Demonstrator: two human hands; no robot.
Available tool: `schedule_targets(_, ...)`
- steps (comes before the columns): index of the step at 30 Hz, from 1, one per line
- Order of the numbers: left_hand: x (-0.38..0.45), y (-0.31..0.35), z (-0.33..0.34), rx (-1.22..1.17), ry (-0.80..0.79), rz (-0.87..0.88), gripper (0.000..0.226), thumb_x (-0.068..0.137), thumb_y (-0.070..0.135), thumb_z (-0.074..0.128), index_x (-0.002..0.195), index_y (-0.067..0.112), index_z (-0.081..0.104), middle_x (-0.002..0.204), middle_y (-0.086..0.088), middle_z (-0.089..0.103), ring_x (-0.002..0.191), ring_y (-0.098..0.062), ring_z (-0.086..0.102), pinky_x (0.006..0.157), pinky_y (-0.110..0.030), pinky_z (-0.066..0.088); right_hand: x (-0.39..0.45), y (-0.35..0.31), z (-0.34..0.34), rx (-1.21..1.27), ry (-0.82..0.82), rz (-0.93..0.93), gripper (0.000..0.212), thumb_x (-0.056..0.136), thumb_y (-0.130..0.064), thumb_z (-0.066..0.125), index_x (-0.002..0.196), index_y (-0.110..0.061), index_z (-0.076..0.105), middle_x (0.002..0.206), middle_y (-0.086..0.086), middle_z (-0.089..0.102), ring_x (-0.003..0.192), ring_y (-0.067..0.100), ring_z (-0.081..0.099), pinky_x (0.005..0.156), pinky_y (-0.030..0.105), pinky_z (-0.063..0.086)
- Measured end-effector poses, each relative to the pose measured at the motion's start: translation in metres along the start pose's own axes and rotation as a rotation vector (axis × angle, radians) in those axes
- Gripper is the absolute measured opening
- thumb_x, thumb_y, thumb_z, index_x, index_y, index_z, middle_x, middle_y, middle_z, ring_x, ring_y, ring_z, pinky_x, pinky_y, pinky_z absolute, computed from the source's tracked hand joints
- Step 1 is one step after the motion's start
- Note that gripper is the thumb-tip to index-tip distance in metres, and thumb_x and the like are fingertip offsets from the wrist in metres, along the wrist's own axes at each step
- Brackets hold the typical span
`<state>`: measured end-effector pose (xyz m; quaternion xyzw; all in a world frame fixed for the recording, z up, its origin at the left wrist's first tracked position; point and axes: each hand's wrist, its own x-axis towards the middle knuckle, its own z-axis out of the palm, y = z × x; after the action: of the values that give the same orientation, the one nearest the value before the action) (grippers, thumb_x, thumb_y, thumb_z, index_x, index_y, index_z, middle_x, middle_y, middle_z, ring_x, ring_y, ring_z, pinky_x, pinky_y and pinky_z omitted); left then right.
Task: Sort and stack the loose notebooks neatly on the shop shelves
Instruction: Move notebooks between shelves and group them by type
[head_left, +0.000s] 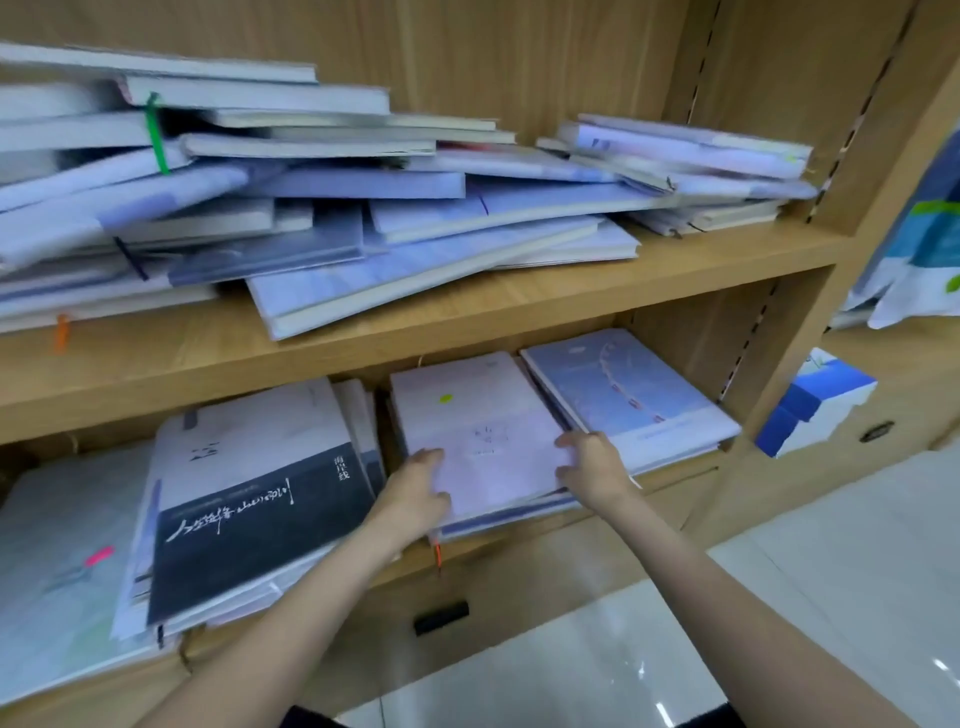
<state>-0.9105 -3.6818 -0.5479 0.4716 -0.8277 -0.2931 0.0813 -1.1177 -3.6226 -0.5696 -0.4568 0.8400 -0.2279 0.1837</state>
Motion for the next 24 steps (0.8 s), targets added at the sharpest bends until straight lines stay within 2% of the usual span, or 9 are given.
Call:
schedule_targets(2,-0.011,0.000,-0.009,0.160,0.094,0.122,0.053,0.092,0.003,0.046,0.142,0.009,0.031,0.152,-0.009,0.025,0.133,-0.025,0.037,0.100,-0.020,0.032,-0.010,-0.005,-0.011,0.021,0.105,-0.048,0.039,0.087,-0.008,0.057,0.126,-0.009,0.054,0.131,0.015,0.042,0.115,0.036,0.047,0.099,0.034,0.037)
schedule_targets(3,-0.017,0.004,-0.017,0.234,0.166,0.205,0.055,0.089,0.002,0.050,0.141,0.009,0.033,0.151,-0.011,0.026,0.127,-0.028,0.044,0.099,-0.027,0.037,-0.017,-0.011,-0.024,0.082,0.185,-0.089,0.037,0.089,-0.008,0.056,0.126,-0.008,0.054,0.130,0.015,0.042,0.112,0.034,0.050,0.096,0.035,0.041)
schedule_targets(6,-0.030,0.019,-0.041,0.476,0.425,0.597,0.061,0.068,-0.004,0.067,0.125,0.007,0.050,0.132,-0.016,0.051,0.097,-0.031,0.064,0.078,-0.034,0.052,-0.040,-0.030,-0.073,0.234,0.474,-0.273,0.032,0.092,-0.007,0.054,0.124,-0.007,0.053,0.120,0.010,0.049,0.097,0.019,0.055,0.073,0.017,0.042)
schedule_targets(9,-0.050,0.044,-0.069,0.492,0.591,0.853,0.037,0.083,0.000,0.045,0.119,0.006,0.054,0.123,-0.013,0.059,0.099,-0.026,0.061,0.081,-0.031,0.049,-0.063,-0.052,-0.121,0.289,0.755,-0.443,0.025,0.090,-0.005,0.056,0.115,-0.004,0.057,0.104,0.008,0.058,0.082,0.012,0.053,0.067,0.001,0.037)
schedule_targets(12,-0.066,0.064,-0.102,0.482,0.793,1.009,0.033,0.087,-0.003,0.040,0.113,0.001,0.061,0.114,-0.018,0.062,0.103,-0.027,0.055,0.086,-0.034,0.047,-0.074,-0.074,-0.150,0.259,0.851,-0.590,0.020,0.089,-0.009,0.059,0.108,-0.005,0.059,0.100,0.007,0.060,0.081,0.012,0.055,0.069,0.006,0.040)
schedule_targets(15,-0.064,0.075,-0.144,0.561,0.934,0.916,0.041,0.075,-0.007,0.048,0.113,0.004,0.060,0.117,-0.018,0.059,0.105,-0.029,0.049,0.089,-0.036,0.037,-0.059,-0.102,-0.168,0.056,0.773,-0.746,0.023,0.086,-0.013,0.061,0.106,-0.003,0.061,0.103,0.012,0.060,0.095,0.023,0.055,0.079,0.018,0.035)
schedule_targets(19,-0.047,0.075,-0.201,0.765,1.035,0.622,0.046,0.068,0.000,0.063,0.114,0.008,0.059,0.120,-0.014,0.059,0.110,-0.029,0.044,0.091,-0.040,0.029,-0.029,-0.145,-0.181,-0.105,0.504,-0.847,0.025,0.093,-0.024,0.055,0.103,-0.003,0.066,0.103,0.013,0.066,0.101,0.030,0.058,0.081,0.027,0.034)
schedule_targets(22,-0.039,0.077,-0.227,0.869,0.978,0.495,0.063,0.055,0.006,0.079,0.114,0.008,0.058,0.121,-0.017,0.057,0.110,-0.034,0.051,0.089,-0.044,0.036,-0.014,-0.164,-0.189,-0.333,0.277,-0.799,0.037,0.092,-0.032,0.056,0.119,-0.007,0.060,0.118,0.011,0.063,0.111,0.027,0.055,0.091,0.034,0.040)
schedule_targets(24,-0.033,0.081,-0.232,0.946,0.906,0.474,0.079,0.044,0.009,0.086,0.117,0.012,0.054,0.121,-0.018,0.056,0.105,-0.037,0.056,0.086,-0.045,0.042,-0.012,-0.171,-0.198,-0.531,0.243,-0.766,0.037,0.092,-0.035,0.055,0.119,-0.010,0.057,0.114,0.011,0.063,0.108,0.028,0.057,0.083,0.035,0.044)
